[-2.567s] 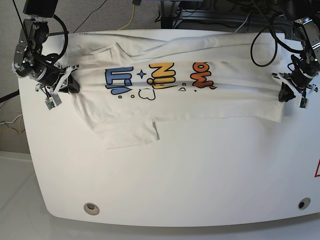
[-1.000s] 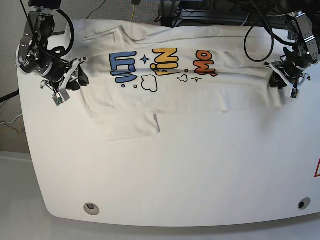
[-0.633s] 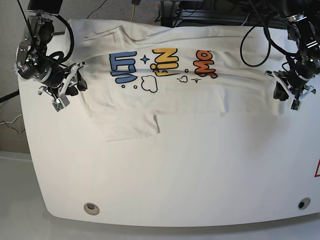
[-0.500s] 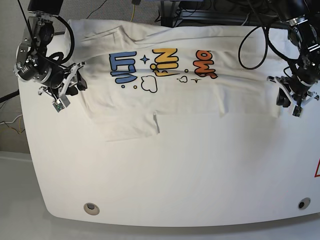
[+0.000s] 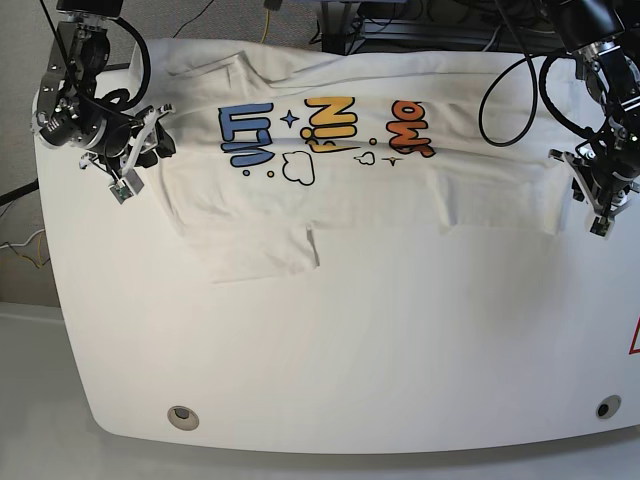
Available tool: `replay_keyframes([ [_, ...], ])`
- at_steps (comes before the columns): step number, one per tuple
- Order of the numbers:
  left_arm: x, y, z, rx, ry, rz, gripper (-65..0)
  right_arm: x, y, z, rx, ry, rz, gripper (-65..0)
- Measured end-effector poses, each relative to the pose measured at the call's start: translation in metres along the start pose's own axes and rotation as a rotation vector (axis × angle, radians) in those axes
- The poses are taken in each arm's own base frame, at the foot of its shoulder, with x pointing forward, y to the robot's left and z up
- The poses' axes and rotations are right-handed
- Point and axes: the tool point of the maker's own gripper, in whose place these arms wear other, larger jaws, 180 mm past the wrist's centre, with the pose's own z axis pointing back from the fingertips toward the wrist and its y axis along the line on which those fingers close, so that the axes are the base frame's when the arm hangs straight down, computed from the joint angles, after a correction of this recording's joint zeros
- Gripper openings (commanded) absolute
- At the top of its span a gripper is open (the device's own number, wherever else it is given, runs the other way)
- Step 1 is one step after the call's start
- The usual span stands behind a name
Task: Fold the T-shirt properly
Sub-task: 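Drag the held shirt back with both grippers, smoothing it flat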
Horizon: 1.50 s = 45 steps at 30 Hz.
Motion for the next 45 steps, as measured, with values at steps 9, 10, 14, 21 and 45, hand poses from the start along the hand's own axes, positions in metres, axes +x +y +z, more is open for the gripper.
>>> replay_keyframes([
  [9,-0.009,0.007,0.001,0.039,0.049,-0.019,-54.1,-0.007,0.002,0.000,0.005,0.016,-0.006,-59.8],
  [10,-0.010,0.007,0.000,0.039,0.052,-0.020,-54.1,-0.007,0.002,0.000,0.005,0.015,-0.006,-60.6],
  [14,-0.018,-0.004,-0.002,0.017,0.066,-0.011,-54.5,-0.007,0.004,-0.001,0.009,0.014,-0.008,-62.0],
  [21,-0.036,-0.032,-0.007,-0.044,0.094,0.014,-63.1,-0.007,0.011,-0.005,0.030,0.022,0.006,-62.1],
  [45,-0.039,-0.058,-0.014,-0.094,0.095,0.048,-63.2,-0.006,0.018,-0.010,0.050,0.026,0.018,-62.1],
])
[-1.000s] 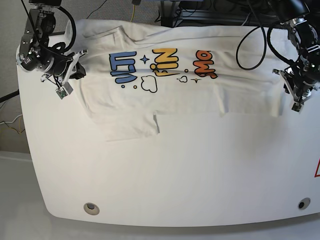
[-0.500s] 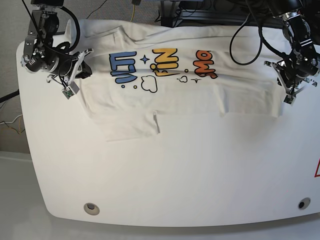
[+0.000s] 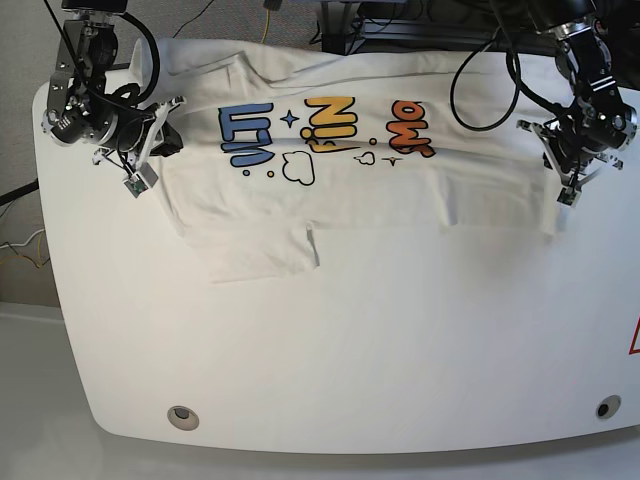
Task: Fold the T-shirt properly
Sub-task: 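Drag the held shirt back with both grippers, smoothing it flat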
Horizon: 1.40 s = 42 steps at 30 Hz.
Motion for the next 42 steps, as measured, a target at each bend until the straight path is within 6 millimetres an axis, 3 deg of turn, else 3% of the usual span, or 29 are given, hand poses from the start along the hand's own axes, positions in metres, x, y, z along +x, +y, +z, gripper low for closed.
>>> replay_keyframes([
  [9,0.005,-0.013,-0.004,-0.030,-0.002,-0.028,-63.3,-0.005,-0.002,-0.003,0.002,0.010,-0.016,-62.1],
  [15,0.000,-0.020,-0.009,-0.051,0.007,-0.011,-63.3,-0.034,-0.013,-0.014,-0.038,0.110,-0.053,-62.1],
  [19,-0.002,-0.026,-0.020,-0.083,-0.014,0.015,-63.3,-0.032,-0.010,-0.019,-0.043,0.106,-0.055,-62.1],
  [29,0.014,-0.030,-0.041,-0.161,-0.167,0.118,-63.3,-0.021,-0.008,-0.028,-0.067,0.114,0.000,-62.1],
  [42,0.021,-0.033,-0.044,-0.177,-0.224,0.122,-63.3,-0.005,-0.012,-0.035,-0.106,0.123,0.047,-62.1],
])
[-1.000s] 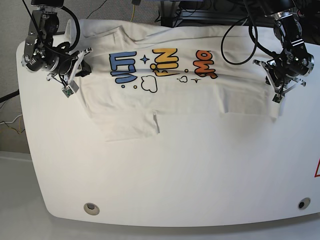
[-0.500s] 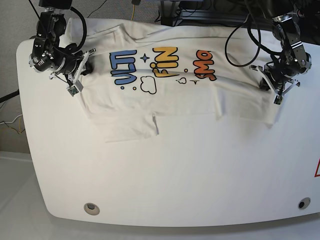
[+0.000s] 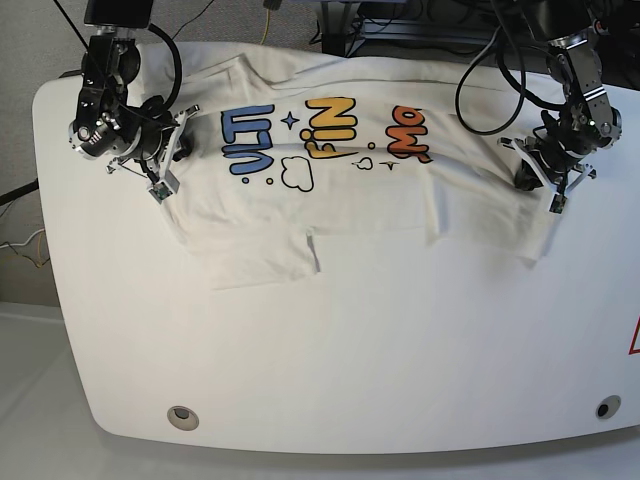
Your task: Fold the T-shirt properly
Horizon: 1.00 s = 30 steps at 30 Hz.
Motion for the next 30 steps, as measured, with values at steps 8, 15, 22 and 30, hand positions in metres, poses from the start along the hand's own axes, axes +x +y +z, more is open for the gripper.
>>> replay_keyframes([
  [8,0.000,0.000,0.000,0.000,0.000,-0.001,-63.3,0.010,-0.014,0.000,-0.048,0.014,0.012,-62.1],
  [15,0.001,0.000,0.000,0.000,-0.001,-0.001,-63.3,0.021,-0.023,-0.002,-0.053,0.002,0.003,-62.1],
  [22,0.004,0.000,-0.001,0.000,0.002,-0.005,-63.3,0.033,-0.029,0.002,-0.067,-0.023,0.007,-62.1],
  [30,0.009,0.004,-0.003,0.004,0.009,-0.019,-63.3,0.034,-0.032,-0.004,-0.056,-0.014,-0.012,-62.1],
])
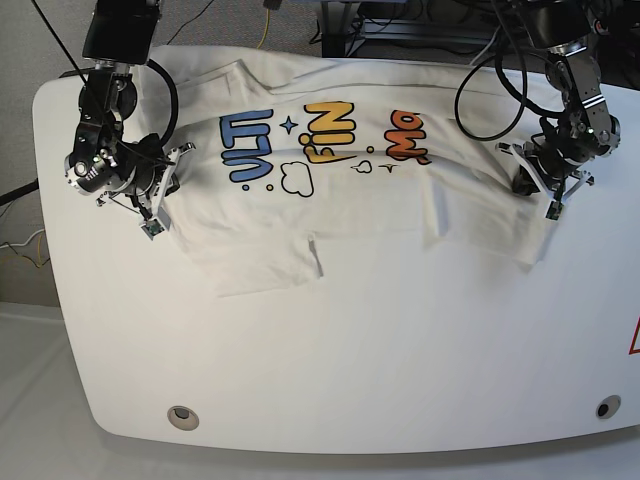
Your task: Fold the T-shirt properly
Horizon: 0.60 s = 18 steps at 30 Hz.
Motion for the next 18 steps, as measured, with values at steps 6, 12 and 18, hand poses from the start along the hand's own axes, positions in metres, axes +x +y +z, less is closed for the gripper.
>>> replay_keyframes([
  [6,0.000,0.001,0.001,0.002,0.002,-0.002,-63.3,-0.009,0.005,-0.002,0.011,0.014,-0.008,-62.1],
  [12,-0.002,0.001,0.001,0.003,0.003,0.000,-63.3,-0.019,0.011,0.001,0.010,0.022,0.006,-62.1],
  [18,-0.002,0.002,0.001,0.004,0.004,0.001,-63.3,-0.018,0.012,-0.003,0.022,0.000,-0.008,-62.1],
])
